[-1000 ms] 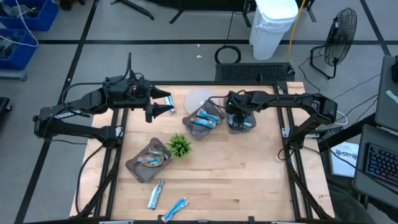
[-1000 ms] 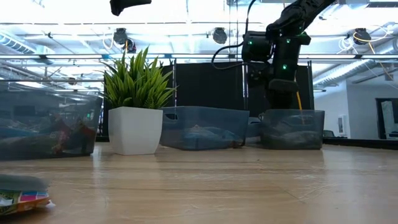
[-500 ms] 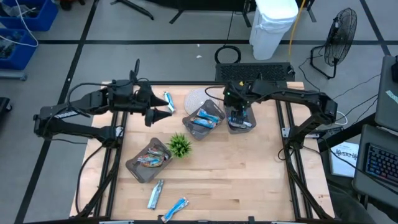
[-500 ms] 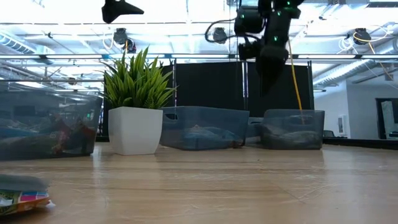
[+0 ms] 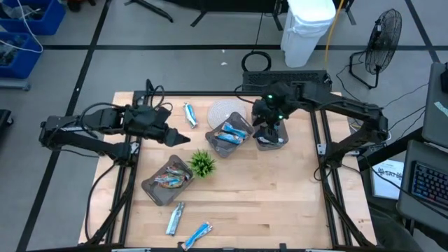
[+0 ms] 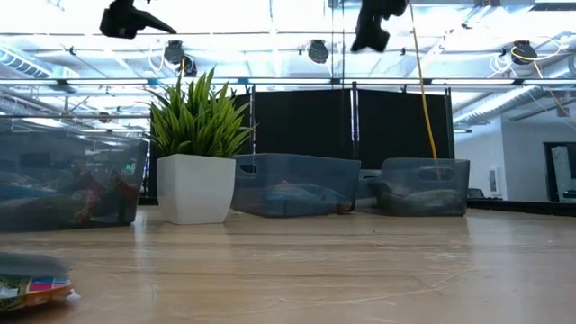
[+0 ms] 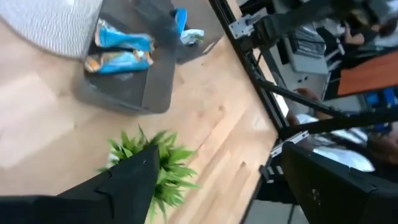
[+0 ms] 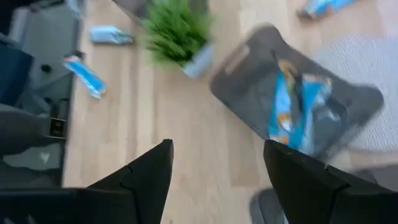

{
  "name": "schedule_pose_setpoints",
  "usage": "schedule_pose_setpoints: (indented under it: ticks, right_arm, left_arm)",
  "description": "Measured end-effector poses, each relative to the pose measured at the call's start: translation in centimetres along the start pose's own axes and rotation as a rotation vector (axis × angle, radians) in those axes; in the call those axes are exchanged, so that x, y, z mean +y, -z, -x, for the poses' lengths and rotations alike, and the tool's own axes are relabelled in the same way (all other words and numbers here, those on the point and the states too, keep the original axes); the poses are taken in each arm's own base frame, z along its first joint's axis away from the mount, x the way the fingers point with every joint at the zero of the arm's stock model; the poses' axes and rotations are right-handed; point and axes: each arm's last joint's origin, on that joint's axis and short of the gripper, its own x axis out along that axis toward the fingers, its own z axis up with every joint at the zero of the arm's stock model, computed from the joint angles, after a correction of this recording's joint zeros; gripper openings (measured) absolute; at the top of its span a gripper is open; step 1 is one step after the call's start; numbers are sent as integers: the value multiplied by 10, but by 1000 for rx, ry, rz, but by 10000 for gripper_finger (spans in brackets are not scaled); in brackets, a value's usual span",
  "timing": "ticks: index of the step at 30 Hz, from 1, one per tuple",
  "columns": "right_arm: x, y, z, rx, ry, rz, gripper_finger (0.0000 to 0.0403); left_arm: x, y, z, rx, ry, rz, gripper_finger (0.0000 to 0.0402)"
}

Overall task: Pick and place Granola Bars by type
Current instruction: Put the blue granola bar into the top right black bin

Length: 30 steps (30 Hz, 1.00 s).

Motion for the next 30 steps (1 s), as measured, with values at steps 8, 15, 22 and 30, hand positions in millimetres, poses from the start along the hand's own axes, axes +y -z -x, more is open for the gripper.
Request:
schedule_pose_setpoints:
  ticks: [8, 15, 22, 30]
  right_arm:
    - [24, -1, 31, -176, -23, 83, 244]
    - [27, -1, 40, -226, -18, 117, 252]
    - [27, -1, 40, -222, -18, 126, 254]
    - [27, 0, 42, -223, -19, 126, 255]
  left_arm:
    - [-27, 24, -1, 5, 22, 59, 306]
    - [-68, 37, -4, -20, 3, 14, 303]
    - [-103, 50, -9, 68, -101, 9, 305]
    - [-122, 84, -20, 164, -271, 108, 304]
